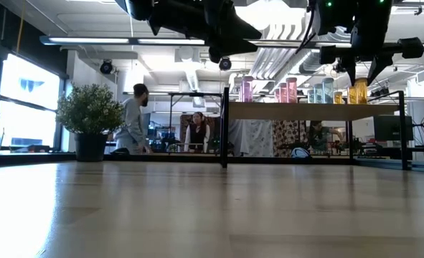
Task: Pick and place medicine bottles onto shelf by color
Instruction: Put the orange pill bottle on the shelf aligned with the other orange pill bottles
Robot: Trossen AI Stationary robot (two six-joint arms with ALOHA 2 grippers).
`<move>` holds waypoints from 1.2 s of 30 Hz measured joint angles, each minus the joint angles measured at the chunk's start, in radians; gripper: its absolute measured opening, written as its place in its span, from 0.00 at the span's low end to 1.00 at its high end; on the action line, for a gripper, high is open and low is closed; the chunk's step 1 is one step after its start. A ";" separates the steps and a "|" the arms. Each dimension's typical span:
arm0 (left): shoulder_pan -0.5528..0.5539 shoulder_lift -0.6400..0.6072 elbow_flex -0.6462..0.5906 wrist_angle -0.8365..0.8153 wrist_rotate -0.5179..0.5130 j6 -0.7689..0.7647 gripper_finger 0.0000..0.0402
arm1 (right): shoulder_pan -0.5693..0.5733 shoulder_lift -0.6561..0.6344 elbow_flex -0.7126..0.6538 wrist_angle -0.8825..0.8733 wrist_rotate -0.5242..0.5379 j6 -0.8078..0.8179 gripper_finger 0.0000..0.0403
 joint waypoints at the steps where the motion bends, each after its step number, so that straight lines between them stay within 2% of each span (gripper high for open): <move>1: 0.000 0.000 0.000 0.000 0.000 0.000 0.53 | 0.000 0.000 0.000 0.000 0.000 0.000 0.28; 9: 0.000 0.000 0.000 0.000 0.000 0.000 0.53 | 0.000 0.000 0.000 -0.007 0.002 0.000 0.29; 20: 0.000 0.000 0.000 0.000 0.000 0.000 0.53 | 0.000 0.000 0.000 -0.008 0.007 0.000 0.41; 36: 0.000 0.000 0.000 0.000 0.000 0.000 0.53 | 0.000 0.000 0.000 -0.019 0.022 0.000 0.42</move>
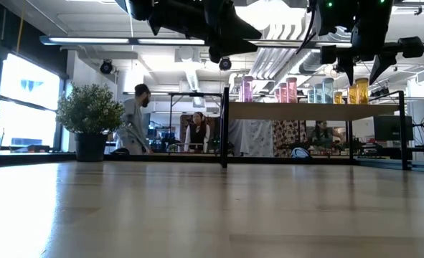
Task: Pick and place medicine bottles onto shelf by color
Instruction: Put the orange pill bottle on the shelf aligned with the other orange pill bottles, then return to Home Position
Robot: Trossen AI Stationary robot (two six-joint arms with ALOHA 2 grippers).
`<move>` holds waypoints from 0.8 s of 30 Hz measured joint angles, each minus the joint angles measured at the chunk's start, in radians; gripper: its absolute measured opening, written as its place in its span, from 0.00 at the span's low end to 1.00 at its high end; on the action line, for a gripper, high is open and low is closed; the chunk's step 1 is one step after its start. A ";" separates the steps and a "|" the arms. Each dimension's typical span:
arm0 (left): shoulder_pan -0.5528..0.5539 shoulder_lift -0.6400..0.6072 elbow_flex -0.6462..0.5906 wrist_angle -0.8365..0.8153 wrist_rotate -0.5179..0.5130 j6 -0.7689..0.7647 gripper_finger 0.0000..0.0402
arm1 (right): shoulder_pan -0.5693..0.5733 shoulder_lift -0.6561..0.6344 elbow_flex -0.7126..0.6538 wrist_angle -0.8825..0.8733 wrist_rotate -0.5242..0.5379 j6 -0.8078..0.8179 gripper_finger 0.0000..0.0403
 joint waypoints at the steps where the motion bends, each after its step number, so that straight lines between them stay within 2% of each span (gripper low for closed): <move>1: 0.000 0.000 0.000 0.000 0.000 0.000 0.53 | 0.000 0.000 0.000 0.000 0.000 0.000 0.42; 24: 0.000 0.000 0.000 0.000 0.000 0.000 0.53 | 0.000 -0.081 0.001 0.001 0.030 -0.007 0.42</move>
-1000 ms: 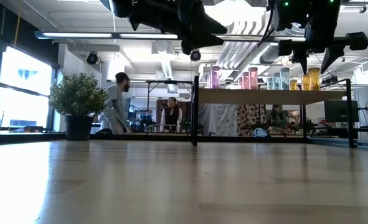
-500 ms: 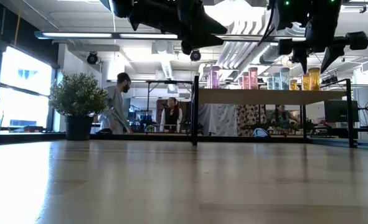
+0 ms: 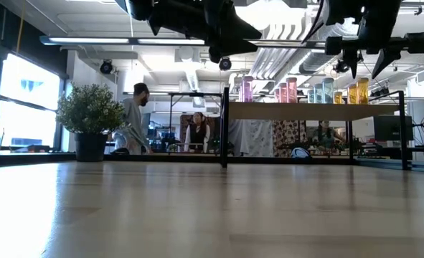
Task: Pick and place medicine bottles onto shelf by color
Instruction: Return to Home Position
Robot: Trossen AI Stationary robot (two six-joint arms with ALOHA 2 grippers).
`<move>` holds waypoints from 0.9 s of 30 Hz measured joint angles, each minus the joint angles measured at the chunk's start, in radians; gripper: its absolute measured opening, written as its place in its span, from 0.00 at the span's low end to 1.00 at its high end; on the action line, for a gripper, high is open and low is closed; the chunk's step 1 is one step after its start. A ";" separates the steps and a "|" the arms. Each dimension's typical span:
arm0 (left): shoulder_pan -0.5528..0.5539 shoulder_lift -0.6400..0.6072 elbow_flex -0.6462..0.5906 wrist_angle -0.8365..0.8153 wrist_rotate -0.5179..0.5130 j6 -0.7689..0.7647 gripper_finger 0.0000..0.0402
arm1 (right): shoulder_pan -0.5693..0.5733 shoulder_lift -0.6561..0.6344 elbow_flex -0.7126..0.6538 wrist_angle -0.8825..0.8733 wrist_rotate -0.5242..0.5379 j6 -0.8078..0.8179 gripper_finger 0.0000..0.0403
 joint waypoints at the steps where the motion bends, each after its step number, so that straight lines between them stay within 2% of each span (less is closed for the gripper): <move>1: 0.000 0.000 0.000 0.000 0.000 0.000 0.53 | 0.000 -0.004 0.000 0.000 0.001 0.000 0.42; 6: 0.000 0.000 0.000 0.000 0.000 0.000 0.53 | 0.000 -0.023 0.029 0.000 0.010 -0.031 0.42; 17: 0.000 0.000 0.000 -0.004 0.000 0.000 0.53 | 0.000 -0.022 0.212 -0.003 0.037 -0.296 0.42; 21: 0.000 -0.018 0.000 -0.043 0.000 -0.002 0.53 | 0.001 -0.023 0.277 -0.002 -0.021 -0.418 0.42; 27: -0.002 -0.137 0.002 -0.168 -0.002 0.015 0.53 | 0.027 -0.023 0.362 0.090 -0.148 -0.660 0.42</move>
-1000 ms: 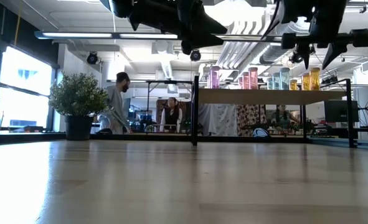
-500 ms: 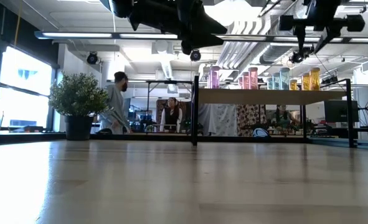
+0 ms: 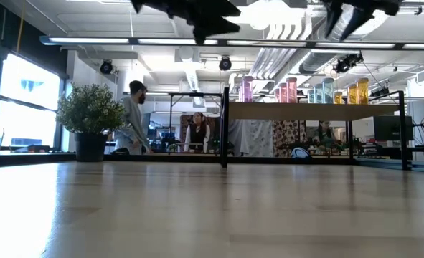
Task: Pick and place medicine bottles onto shelf by color
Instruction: Return to Home Position
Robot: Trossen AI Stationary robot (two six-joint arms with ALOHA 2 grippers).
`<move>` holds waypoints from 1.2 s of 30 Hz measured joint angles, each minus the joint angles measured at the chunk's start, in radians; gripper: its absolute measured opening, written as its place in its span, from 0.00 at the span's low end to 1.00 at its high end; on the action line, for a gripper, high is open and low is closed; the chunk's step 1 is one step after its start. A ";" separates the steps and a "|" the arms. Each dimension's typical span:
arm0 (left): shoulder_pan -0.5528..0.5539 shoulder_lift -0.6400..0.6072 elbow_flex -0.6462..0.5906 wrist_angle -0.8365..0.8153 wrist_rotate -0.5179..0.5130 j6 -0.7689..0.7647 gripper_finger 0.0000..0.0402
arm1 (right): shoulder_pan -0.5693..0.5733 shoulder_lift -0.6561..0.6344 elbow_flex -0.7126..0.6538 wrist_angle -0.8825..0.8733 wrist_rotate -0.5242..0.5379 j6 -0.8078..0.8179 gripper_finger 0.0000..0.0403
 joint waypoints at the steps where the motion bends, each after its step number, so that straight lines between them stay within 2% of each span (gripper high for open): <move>1: -0.002 -0.020 0.000 -0.023 -0.001 0.002 0.53 | 0.012 0.000 0.009 0.033 -0.008 -0.040 0.42; 5: -0.005 -0.138 -0.057 -0.064 -0.003 -0.048 0.53 | 0.072 0.000 0.018 0.200 -0.017 -0.227 0.42; 8: -0.006 -0.232 -0.153 -0.065 -0.013 -0.088 0.53 | 0.120 0.002 0.018 0.316 -0.018 -0.358 0.42; 15: -0.044 -0.470 -0.419 -0.008 -0.136 -0.140 0.53 | 0.188 0.004 0.018 0.423 -0.017 -0.448 0.42; 20: -0.069 -0.614 -0.593 0.103 -0.212 -0.204 0.53 | 0.206 0.004 0.018 0.521 -0.017 -0.527 0.42; 28: -0.075 -0.818 -0.821 0.172 -0.302 -0.235 0.53 | 0.202 0.004 0.018 0.766 -0.019 -0.798 0.42; 32: -0.075 -0.921 -0.908 0.171 -0.311 -0.238 0.53 | 0.202 -0.015 0.018 0.872 -0.021 -0.934 0.42; 36: -0.075 -1.027 -0.985 0.169 -0.310 -0.263 0.53 | 0.202 -0.063 0.018 0.936 -0.021 -0.992 0.42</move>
